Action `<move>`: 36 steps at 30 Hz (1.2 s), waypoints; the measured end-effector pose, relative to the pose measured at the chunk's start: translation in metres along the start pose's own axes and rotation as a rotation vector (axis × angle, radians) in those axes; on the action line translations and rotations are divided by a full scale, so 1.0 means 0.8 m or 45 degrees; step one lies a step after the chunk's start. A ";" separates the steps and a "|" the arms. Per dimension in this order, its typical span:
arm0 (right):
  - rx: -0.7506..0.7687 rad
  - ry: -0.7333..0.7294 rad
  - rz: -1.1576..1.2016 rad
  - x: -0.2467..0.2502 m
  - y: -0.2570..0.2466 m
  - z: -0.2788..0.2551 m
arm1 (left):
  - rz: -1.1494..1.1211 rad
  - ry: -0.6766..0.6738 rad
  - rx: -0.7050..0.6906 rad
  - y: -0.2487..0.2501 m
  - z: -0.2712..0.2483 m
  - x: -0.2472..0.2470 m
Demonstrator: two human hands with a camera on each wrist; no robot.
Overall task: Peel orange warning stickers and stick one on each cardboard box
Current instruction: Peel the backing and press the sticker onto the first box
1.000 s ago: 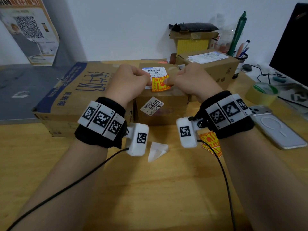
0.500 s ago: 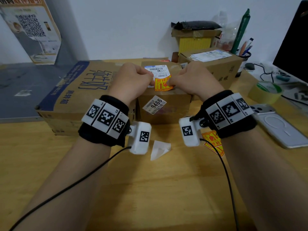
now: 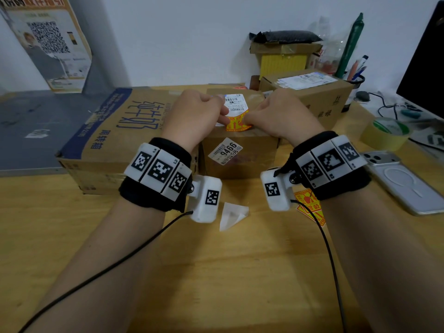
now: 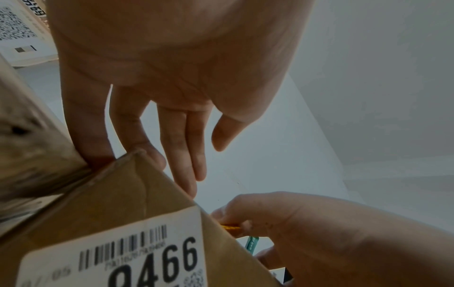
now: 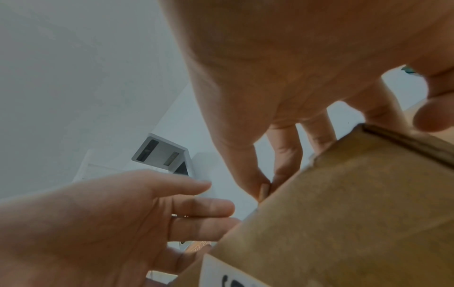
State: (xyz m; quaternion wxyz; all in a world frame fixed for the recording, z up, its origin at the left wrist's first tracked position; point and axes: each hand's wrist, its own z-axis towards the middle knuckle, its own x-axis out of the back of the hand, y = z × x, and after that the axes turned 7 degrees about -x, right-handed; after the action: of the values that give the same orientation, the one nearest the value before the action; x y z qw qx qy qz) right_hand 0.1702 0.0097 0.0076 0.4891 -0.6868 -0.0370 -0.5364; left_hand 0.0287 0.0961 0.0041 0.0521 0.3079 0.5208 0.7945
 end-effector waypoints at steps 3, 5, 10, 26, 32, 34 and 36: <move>-0.005 -0.004 -0.011 -0.001 0.000 0.001 | -0.014 0.001 -0.003 -0.001 0.001 0.001; 0.004 0.000 -0.019 -0.001 0.001 0.002 | -0.022 0.002 -0.001 -0.001 0.001 0.001; 0.037 0.001 -0.035 -0.001 0.001 0.004 | -0.029 0.010 -0.006 -0.001 0.002 0.000; -0.013 0.011 -0.181 -0.001 -0.004 0.001 | 0.235 0.013 -0.046 0.000 0.000 -0.002; -0.046 0.107 -0.295 0.000 -0.007 -0.005 | 0.227 0.002 -0.029 -0.002 0.000 -0.001; -0.031 0.105 -0.310 0.000 -0.009 -0.007 | 0.222 -0.003 -0.026 -0.003 0.000 0.000; -0.025 0.116 -0.334 0.001 -0.010 -0.009 | 0.217 -0.003 -0.033 -0.003 0.001 0.000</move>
State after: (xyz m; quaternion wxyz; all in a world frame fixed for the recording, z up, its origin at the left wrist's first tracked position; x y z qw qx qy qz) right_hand 0.1614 0.0082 0.0128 0.4093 -0.6556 -0.0990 -0.6267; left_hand 0.0285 0.0979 0.0022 -0.0113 0.3513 0.4823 0.8024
